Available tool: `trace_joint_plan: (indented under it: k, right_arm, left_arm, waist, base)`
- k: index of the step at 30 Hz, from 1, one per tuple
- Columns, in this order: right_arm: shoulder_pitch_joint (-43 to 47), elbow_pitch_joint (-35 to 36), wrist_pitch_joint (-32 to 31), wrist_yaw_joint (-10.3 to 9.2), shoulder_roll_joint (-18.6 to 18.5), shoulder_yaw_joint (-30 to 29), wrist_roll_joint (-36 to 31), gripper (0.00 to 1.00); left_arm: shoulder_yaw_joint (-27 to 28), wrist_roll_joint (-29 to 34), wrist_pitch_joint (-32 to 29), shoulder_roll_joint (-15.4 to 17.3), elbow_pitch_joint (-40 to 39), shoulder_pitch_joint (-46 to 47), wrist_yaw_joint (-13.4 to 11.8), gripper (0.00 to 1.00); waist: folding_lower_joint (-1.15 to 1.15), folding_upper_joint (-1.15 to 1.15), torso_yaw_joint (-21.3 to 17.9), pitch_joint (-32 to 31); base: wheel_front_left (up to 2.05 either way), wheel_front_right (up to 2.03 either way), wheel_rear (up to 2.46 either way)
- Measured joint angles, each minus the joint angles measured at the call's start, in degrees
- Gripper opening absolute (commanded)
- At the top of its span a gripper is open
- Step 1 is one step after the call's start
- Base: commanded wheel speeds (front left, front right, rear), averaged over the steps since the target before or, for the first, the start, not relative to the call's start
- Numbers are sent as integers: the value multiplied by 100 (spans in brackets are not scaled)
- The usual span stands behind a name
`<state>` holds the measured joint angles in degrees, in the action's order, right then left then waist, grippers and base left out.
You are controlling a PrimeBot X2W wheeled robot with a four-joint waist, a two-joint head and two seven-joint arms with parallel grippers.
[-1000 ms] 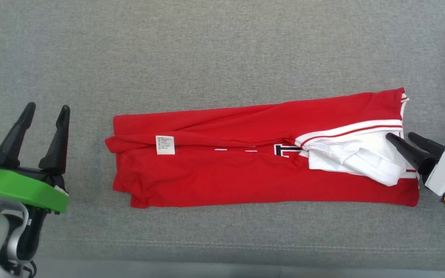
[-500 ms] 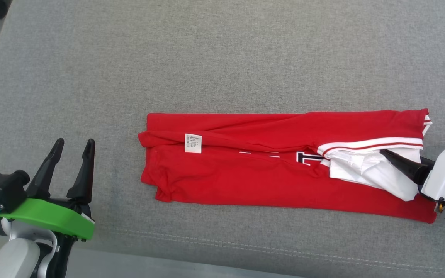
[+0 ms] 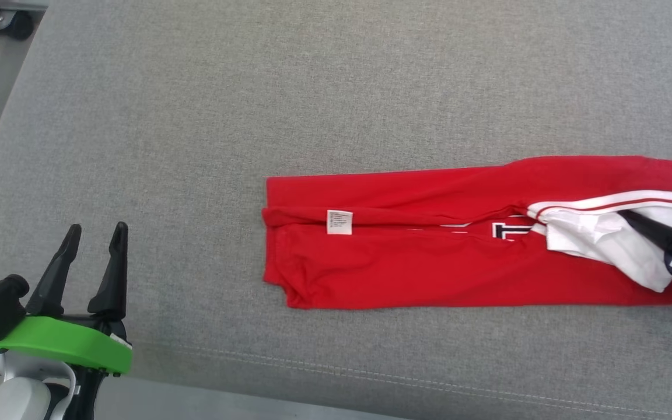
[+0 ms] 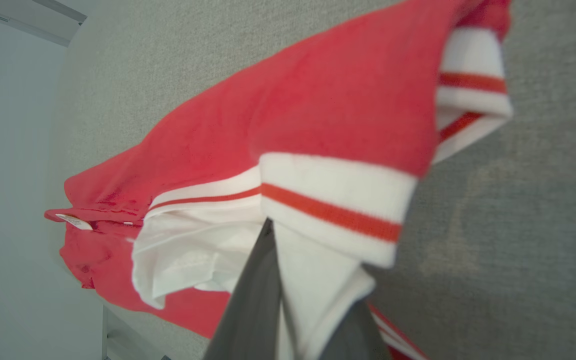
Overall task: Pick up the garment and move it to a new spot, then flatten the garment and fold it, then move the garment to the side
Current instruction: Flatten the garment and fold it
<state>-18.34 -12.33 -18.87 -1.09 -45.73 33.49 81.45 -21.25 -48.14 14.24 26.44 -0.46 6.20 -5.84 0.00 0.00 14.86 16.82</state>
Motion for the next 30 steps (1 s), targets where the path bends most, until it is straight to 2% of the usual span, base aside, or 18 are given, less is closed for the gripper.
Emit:
trace_joint_plan:
  k: [8, 11, 15, 19, 23, 30]
  right_arm:
    - [119, -199, 42, -98, -566, -461, 364, 0]
    - [116, 135, -9, -10, -711, -499, 388, 0]
    - [-73, 1001, -330, 257, -653, -299, 432, 0]
    - [-367, 1770, -669, 360, -620, -4, 240, 0]
    - [-776, 2263, -890, 343, -422, 219, -44, 0]
    - [-1136, 2499, -1384, 51, -7, 747, -338, 0]
  left_arm:
    - [115, 1, 0, -8, -156, -130, -29, 100]
    - [154, 19, 0, -7, -210, -151, -29, 100]
    - [185, 48, 1, -4, -276, -174, -29, 100]
    - [43, 109, 1, -13, -322, -158, -19, 100]
    - [-88, 162, -2, -57, -314, -57, 37, 100]
    - [-454, 225, -103, -270, -189, 354, 285, 100]
  waist:
    - [0, 0, -168, -46]
    - [0, 0, -213, -36]
    - [0, 0, -280, -5]
    - [0, 0, -308, 52]
    - [0, 0, -270, 99]
    - [0, 0, -23, 173]
  base:
    - [0, 0, 0]
    - [0, 0, 0]
    - [0, 0, 0]
    - [0, 0, 0]
    - [0, 0, 0]
    - [0, 0, 0]
